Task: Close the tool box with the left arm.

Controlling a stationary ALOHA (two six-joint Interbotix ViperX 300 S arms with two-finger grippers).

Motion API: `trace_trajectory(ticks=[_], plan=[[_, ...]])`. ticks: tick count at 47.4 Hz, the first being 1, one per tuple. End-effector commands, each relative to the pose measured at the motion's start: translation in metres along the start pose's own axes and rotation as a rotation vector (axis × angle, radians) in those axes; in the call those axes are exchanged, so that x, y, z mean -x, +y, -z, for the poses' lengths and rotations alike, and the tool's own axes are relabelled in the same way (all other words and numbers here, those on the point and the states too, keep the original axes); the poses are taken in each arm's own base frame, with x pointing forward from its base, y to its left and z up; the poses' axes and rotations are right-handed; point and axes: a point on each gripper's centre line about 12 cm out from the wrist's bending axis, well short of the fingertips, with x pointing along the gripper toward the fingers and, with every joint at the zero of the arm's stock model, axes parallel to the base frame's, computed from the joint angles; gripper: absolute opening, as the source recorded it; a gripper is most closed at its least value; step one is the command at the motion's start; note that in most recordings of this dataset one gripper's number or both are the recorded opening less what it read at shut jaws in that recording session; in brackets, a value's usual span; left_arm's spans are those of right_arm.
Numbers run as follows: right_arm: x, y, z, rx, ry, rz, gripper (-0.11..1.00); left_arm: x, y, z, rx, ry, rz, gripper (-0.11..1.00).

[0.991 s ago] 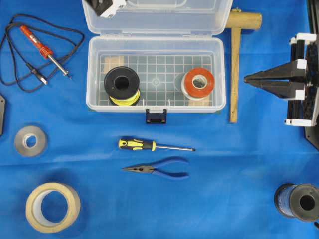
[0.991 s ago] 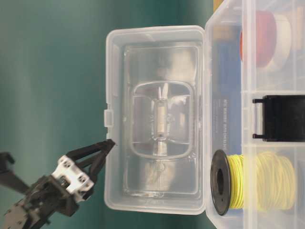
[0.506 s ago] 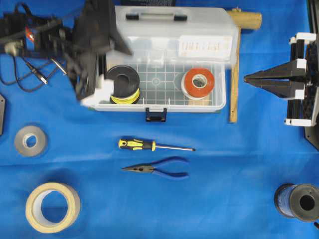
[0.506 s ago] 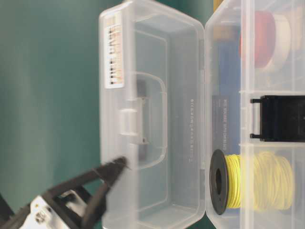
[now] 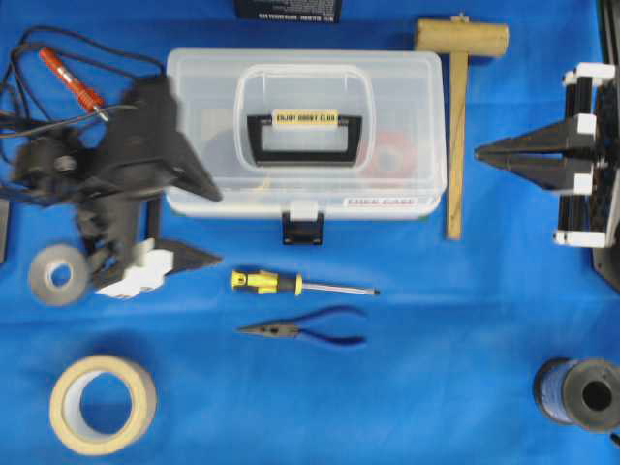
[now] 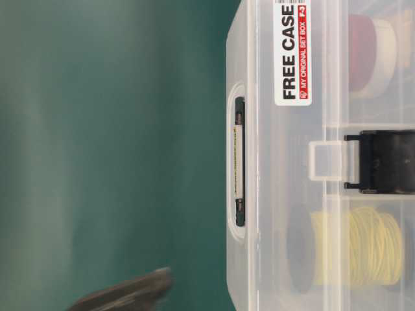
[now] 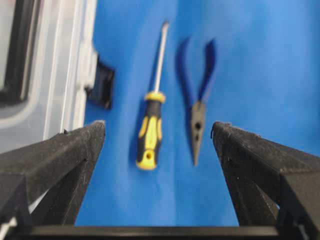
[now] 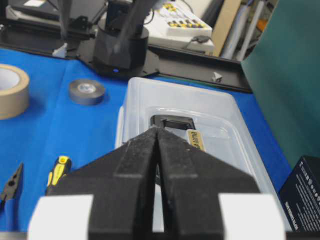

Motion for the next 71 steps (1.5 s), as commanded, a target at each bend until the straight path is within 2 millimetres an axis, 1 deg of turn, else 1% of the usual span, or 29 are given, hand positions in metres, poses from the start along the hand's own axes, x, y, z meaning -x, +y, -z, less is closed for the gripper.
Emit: trace_trajectory(ticks=[1,7,12,14,17,21,29,35,36,45,49,53,71], plan=[[-0.001,-0.001,-0.006,0.002,-0.015,0.002,0.00,0.029,-0.003,-0.012,-0.018,-0.112,0.019,0.91],[-0.001,-0.001,-0.007,0.003,-0.020,0.002,0.00,0.058,-0.002,-0.006,-0.070,-0.275,0.038,0.91],[0.001,-0.001,-0.009,0.003,-0.031,0.002,0.00,0.081,0.000,0.004,-0.114,-0.416,0.050,0.91],[0.001,0.000,-0.010,0.003,-0.034,0.001,0.00,0.091,0.002,0.011,-0.134,-0.482,0.052,0.91],[0.002,-0.001,-0.011,0.003,-0.037,0.003,0.00,0.100,0.004,0.021,-0.150,-0.549,0.053,0.91],[0.002,-0.001,-0.012,0.003,-0.041,0.003,0.00,0.106,0.008,0.041,-0.164,-0.613,0.054,0.91],[0.003,0.000,-0.013,0.003,-0.046,0.001,0.00,0.099,0.023,0.089,-0.150,-0.671,0.039,0.91],[0.003,-0.001,-0.013,0.003,-0.047,0.003,0.00,0.091,0.032,0.115,-0.137,-0.712,0.020,0.91],[0.003,-0.001,-0.013,0.003,-0.047,0.003,0.00,0.089,0.034,0.123,-0.135,-0.714,0.018,0.91],[0.003,-0.001,-0.012,0.003,-0.046,0.003,0.00,0.073,0.041,0.155,-0.122,-0.685,0.015,0.91],[0.003,-0.001,-0.012,0.003,-0.044,0.003,0.00,0.068,0.043,0.163,-0.115,-0.665,0.014,0.91],[0.003,-0.001,-0.012,0.003,-0.046,0.003,0.00,0.066,0.043,0.166,-0.115,-0.664,0.013,0.91],[0.003,-0.001,-0.011,0.003,-0.028,0.003,0.00,0.065,0.044,0.167,-0.115,-0.662,0.013,0.91]])
